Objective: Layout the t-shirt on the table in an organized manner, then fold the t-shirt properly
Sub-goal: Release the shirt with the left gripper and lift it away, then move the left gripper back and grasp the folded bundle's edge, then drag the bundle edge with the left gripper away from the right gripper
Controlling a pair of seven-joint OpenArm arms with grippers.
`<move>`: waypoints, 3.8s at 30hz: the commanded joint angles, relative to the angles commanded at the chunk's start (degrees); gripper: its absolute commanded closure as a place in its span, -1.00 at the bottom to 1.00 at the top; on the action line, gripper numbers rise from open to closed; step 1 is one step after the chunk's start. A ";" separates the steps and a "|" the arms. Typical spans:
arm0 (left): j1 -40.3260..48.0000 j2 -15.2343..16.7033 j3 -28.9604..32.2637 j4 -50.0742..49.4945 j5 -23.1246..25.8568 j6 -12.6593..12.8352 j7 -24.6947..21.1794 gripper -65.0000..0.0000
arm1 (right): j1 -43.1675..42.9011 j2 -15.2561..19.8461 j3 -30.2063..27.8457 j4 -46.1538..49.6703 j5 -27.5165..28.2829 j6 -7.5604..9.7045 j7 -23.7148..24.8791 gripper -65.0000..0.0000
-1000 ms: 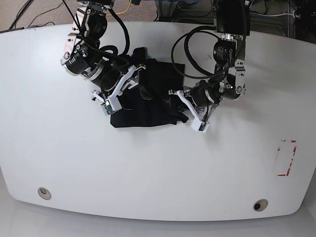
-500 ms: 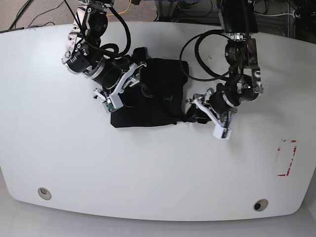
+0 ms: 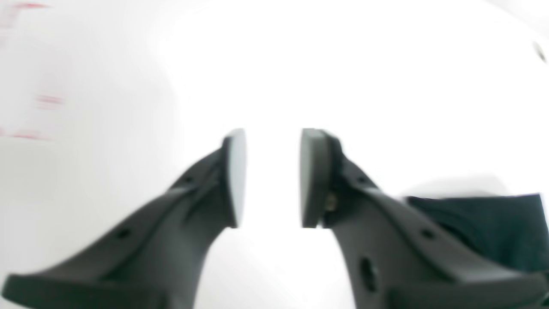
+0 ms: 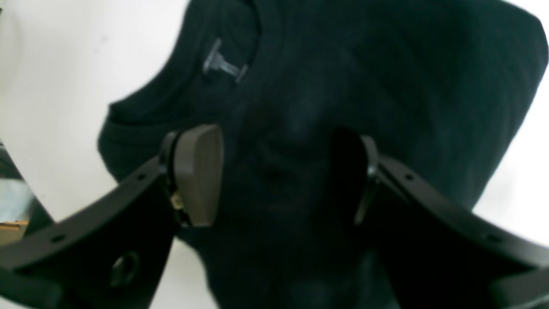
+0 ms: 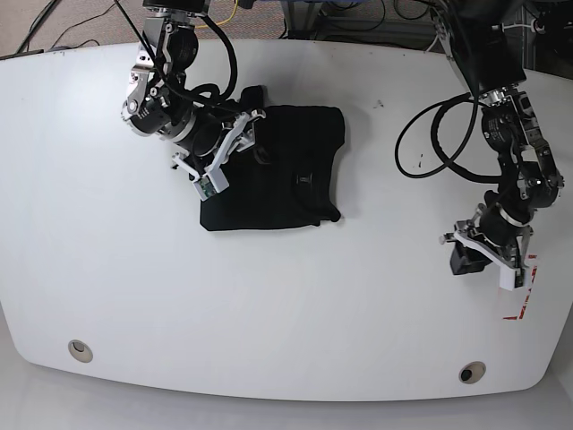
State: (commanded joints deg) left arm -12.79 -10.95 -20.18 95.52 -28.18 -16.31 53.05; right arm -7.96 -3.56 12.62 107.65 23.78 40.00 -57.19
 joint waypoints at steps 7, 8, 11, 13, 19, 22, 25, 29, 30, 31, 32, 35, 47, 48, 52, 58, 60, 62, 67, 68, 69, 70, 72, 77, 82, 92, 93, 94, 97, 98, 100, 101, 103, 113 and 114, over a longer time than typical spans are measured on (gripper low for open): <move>0.70 1.05 8.62 1.58 -0.35 -0.09 0.79 0.62 | 3.52 1.85 0.09 3.60 -0.35 0.00 -0.44 -0.19; 1.05 2.20 10.37 2.02 -0.88 -0.09 1.32 0.62 | 4.04 2.46 0.26 3.60 -0.35 0.00 -0.44 -0.19; 1.93 4.48 14.51 3.52 -3.34 -0.09 2.29 0.62 | 5.27 4.40 0.53 3.43 -0.44 0.00 -0.44 -0.19; 3.43 5.98 17.58 4.40 -5.01 -0.09 2.55 0.62 | 5.63 6.07 0.88 2.99 -0.44 0.00 -0.44 -0.19; 8.09 11.08 25.49 6.42 -3.25 -0.09 2.29 0.62 | 7.91 9.67 0.88 -0.88 -0.35 0.00 -0.18 0.11; 10.29 12.75 28.48 6.42 -1.41 -0.09 2.20 0.62 | 9.41 11.08 0.88 -4.04 -0.35 0.00 0.53 0.35; 12.40 13.01 31.74 6.51 -0.26 -0.09 1.93 0.62 | 10.64 11.78 0.79 -7.38 -0.35 0.00 2.46 0.49; 14.59 12.92 33.32 6.59 0.18 -0.09 0.09 0.63 | 12.04 12.48 0.79 -11.60 -0.35 0.00 4.66 0.52; 14.95 12.92 33.41 6.51 0.26 -0.09 -0.09 0.63 | 12.31 12.48 0.79 -12.66 -0.35 0.00 5.19 0.52; 15.30 12.84 33.41 6.33 0.26 -0.09 -0.09 0.63 | 12.57 12.48 0.79 -13.89 -0.35 0.00 5.80 0.52; 15.47 12.84 33.49 6.24 0.26 -0.09 -0.09 0.63 | 12.66 12.48 0.79 -14.68 -0.35 0.00 6.24 0.52; 15.65 11.34 34.46 5.19 0.35 -0.09 -0.26 0.63 | 13.27 12.48 0.70 -18.90 -0.44 0.00 8.88 0.53; 11.60 6.59 37.01 -7.47 0.26 -0.18 -2.90 0.63 | 10.55 12.22 -4.66 -27.78 -10.46 0.00 22.33 0.53; 10.99 6.07 37.80 -8.79 0.26 -0.18 -3.43 0.63 | 10.02 12.22 -4.57 -27.78 -10.37 0.00 22.59 0.53; 6.77 3.08 42.29 -15.38 0.18 -3.25 -7.91 0.63 | 7.47 12.31 -3.34 -26.02 -10.64 0.00 22.77 0.54; 0.88 2.37 45.01 -23.21 0.18 -8.79 -9.67 0.63 | 1.67 12.22 -0.70 -19.34 -10.46 0.00 22.77 0.54; -0.79 2.37 45.36 -24.62 0.18 -10.29 -9.67 0.63 | 0.00 12.13 -0.35 -17.32 -10.37 0.00 22.77 0.54; -2.73 2.46 45.98 -25.93 0.18 -12.04 -9.67 0.63 | -1.85 12.04 -0.26 -15.12 -10.46 0.00 22.68 0.54; -7.47 2.46 47.56 -26.81 0.18 -16.18 -9.67 0.63 | -6.15 10.11 -0.35 -10.81 -10.73 0.00 22.68 0.54; -7.82 2.46 47.56 -26.73 0.18 -16.44 -9.67 0.63 | -6.51 9.85 -0.35 -10.11 -10.81 0.00 22.68 0.54; -8.88 2.55 47.56 -26.64 0.18 -17.14 -9.49 0.63 | -7.21 9.49 -0.35 -8.70 -10.90 0.00 22.68 0.54; -9.58 2.64 47.56 -26.46 0.00 -17.41 -9.41 0.63 | -7.47 9.32 -0.35 -7.91 -10.90 0.00 22.68 0.54; -11.25 2.81 47.30 -24.88 -0.09 -17.58 -8.18 0.63 | -7.91 9.14 -0.35 -5.36 -10.90 0.00 22.33 0.54; -12.31 4.31 44.92 -16.00 -0.09 -17.58 -2.11 0.63 | -7.74 8.97 -0.35 1.85 -10.90 0.00 16.44 0.54; -9.32 6.07 39.82 -6.77 -0.09 -17.58 2.90 0.63 | -5.45 8.18 -0.70 6.68 -10.46 0.00 11.08 0.54; 2.90 7.65 36.66 2.20 0.00 -17.58 5.45 0.63 | 1.32 6.42 -0.79 1.41 -10.90 0.00 9.67 0.54; 4.22 7.65 36.66 2.11 0.00 -17.58 5.36 0.63 | 1.93 6.42 -0.79 -0.09 -10.90 0.00 9.93 0.54; 5.01 7.65 36.66 2.02 0.00 -17.49 5.19 0.63 | 2.37 6.42 -0.79 -1.14 -10.90 0.00 10.29 0.54; 8.09 7.65 36.84 1.93 0.26 -17.49 2.73 0.63 | 3.52 6.77 -0.79 -5.27 -10.90 0.00 13.27 0.54; 9.32 7.65 36.84 1.76 0.35 -17.49 1.32 0.63 | 3.69 6.86 -0.79 -7.56 -10.99 0.00 14.86 0.54; 10.55 7.30 36.84 1.23 0.35 -17.49 0.09 0.63 | 3.87 7.38 -0.79 -9.93 -10.99 0.00 16.44 0.54; 11.16 7.21 36.84 0.00 0.35 -17.49 -0.53 0.63 | 3.96 8.09 -0.79 -11.96 -10.99 0.00 17.67 0.54; 11.25 7.12 36.66 -1.93 0.35 -17.49 -0.70 0.63 | 3.96 8.62 -0.79 -14.24 -10.99 0.00 19.34 0.54; 9.93 2.29 36.92 -12.31 0.26 -17.58 -7.38 0.63 | 1.76 8.97 -0.79 -19.16 -10.99 0.00 22.77 0.54; 9.85 1.85 36.92 -13.01 0.26 -17.58 -7.65 0.63 | 1.49 8.88 -0.79 -18.73 -10.99 0.00 22.77 0.54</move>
State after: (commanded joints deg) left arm -2.95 -9.10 16.75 82.51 -27.91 -33.89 45.41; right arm -6.46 5.32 11.82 88.92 12.79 40.00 -34.42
